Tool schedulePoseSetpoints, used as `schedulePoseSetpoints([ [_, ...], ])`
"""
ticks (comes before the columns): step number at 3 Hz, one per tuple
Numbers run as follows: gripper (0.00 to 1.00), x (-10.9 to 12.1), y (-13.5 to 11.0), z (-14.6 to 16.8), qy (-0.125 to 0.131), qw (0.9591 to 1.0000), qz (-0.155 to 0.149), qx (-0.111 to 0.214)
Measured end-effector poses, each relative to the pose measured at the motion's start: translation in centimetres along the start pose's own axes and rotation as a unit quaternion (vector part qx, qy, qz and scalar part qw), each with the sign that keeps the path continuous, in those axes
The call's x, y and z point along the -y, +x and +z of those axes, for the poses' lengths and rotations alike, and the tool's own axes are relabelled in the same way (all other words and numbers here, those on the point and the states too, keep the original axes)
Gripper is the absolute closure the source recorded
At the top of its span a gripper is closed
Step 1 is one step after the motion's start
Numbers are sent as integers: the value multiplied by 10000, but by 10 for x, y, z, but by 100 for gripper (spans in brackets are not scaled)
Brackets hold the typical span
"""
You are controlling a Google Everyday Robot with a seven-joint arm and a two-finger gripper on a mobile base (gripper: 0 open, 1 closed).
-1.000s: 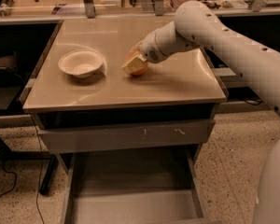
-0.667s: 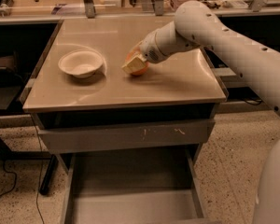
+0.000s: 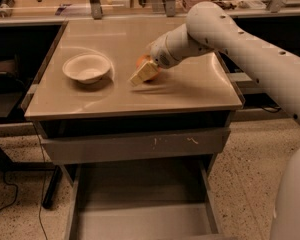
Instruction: Pick orange from middle drawer and place on counter
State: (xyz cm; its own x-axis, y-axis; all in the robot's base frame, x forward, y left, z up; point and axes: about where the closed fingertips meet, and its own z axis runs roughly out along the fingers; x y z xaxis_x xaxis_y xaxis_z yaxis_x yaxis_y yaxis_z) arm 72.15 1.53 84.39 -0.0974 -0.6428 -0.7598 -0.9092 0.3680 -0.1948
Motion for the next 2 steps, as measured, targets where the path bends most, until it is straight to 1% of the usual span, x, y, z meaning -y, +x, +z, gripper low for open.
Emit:
schedulePoseSetpoints([
  [1,0,0,0,0,0,10000,0,0],
  [2,0,5,-7,-11,206,9998,-63,-40],
])
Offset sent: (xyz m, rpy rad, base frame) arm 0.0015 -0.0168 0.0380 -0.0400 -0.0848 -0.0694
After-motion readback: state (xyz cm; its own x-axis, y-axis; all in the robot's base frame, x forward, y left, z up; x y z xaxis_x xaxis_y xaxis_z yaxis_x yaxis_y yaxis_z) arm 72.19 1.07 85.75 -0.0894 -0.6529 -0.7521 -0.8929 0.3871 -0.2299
